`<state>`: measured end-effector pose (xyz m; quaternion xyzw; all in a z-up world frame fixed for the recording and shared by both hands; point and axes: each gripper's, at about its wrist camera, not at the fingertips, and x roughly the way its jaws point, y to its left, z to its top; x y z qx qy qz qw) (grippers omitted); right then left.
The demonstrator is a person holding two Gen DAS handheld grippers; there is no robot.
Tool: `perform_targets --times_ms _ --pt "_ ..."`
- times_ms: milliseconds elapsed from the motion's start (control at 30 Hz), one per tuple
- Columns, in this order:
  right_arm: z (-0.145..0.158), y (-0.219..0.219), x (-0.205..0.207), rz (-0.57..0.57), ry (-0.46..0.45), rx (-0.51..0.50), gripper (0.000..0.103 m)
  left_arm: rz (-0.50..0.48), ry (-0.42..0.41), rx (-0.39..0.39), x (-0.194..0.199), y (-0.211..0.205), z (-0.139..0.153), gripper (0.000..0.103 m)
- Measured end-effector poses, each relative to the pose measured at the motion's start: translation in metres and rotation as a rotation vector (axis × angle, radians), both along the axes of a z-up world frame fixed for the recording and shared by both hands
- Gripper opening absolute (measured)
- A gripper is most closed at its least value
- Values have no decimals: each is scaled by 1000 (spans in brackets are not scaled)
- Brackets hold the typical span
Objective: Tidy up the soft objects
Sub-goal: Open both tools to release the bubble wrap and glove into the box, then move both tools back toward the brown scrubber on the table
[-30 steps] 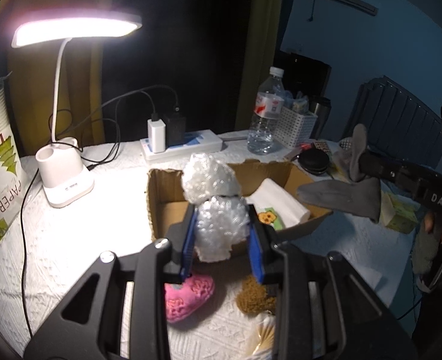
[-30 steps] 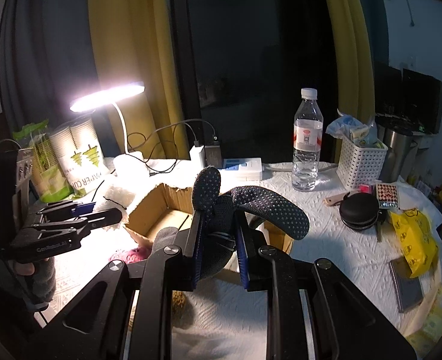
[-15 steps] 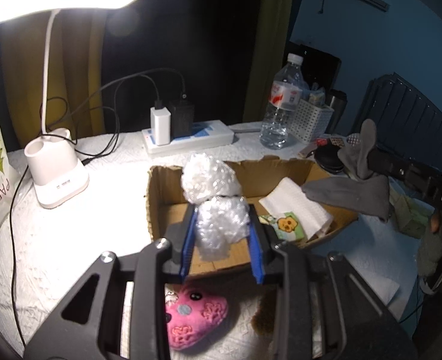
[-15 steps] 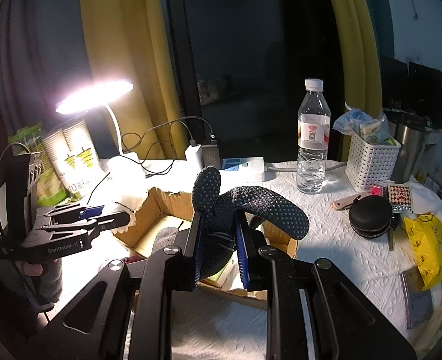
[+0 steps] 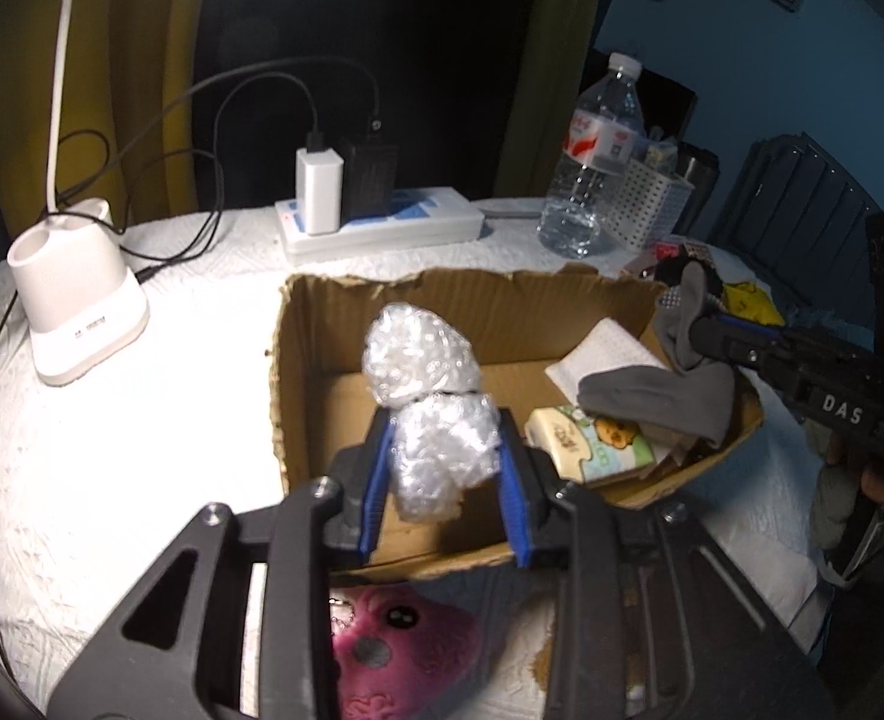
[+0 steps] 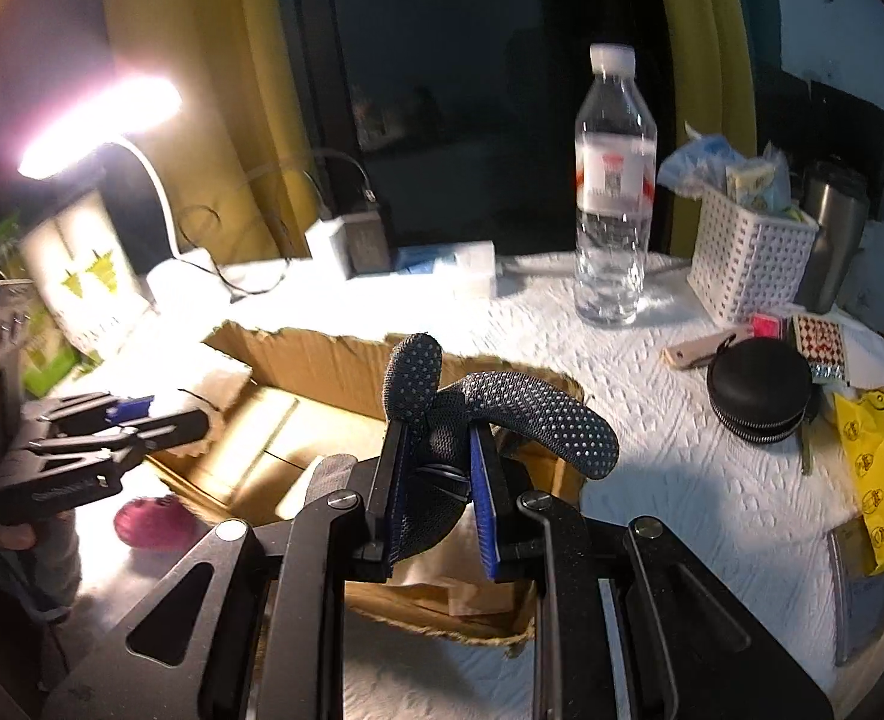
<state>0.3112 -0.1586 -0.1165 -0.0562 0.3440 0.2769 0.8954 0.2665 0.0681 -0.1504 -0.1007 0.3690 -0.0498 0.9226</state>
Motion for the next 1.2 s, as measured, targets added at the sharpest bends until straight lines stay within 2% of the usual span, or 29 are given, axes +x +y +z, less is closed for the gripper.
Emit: perform_targets --times_ms 167,233,300,333,400,500,567,600,1200 --pt "-25 11 11 -25 31 -99 22 -7 16 9 4 -3 -6 37" --pt "-36 17 13 -29 45 -152 23 -12 14 17 4 -5 -6 43" --pt "-40 22 11 -32 20 -199 24 -30 9 -1 4 -6 -5 51" --pt "-40 23 11 -30 19 -205 26 -30 8 1 4 -6 -4 51" --pt "-40 22 11 -34 26 -206 27 -19 7 9 3 -5 -3 51" --pt "-36 18 8 -37 36 -189 36 0 1 6 1 -2 0 52" --pt "-30 17 4 -42 26 -179 53 10 -10 6 -3 -1 4 52" --pt "-27 16 2 -46 18 -175 56 12 -14 7 -4 -1 6 52" --pt "7 -9 -57 -58 -28 -118 56 -5 -78 27 -60 -21 33 53"
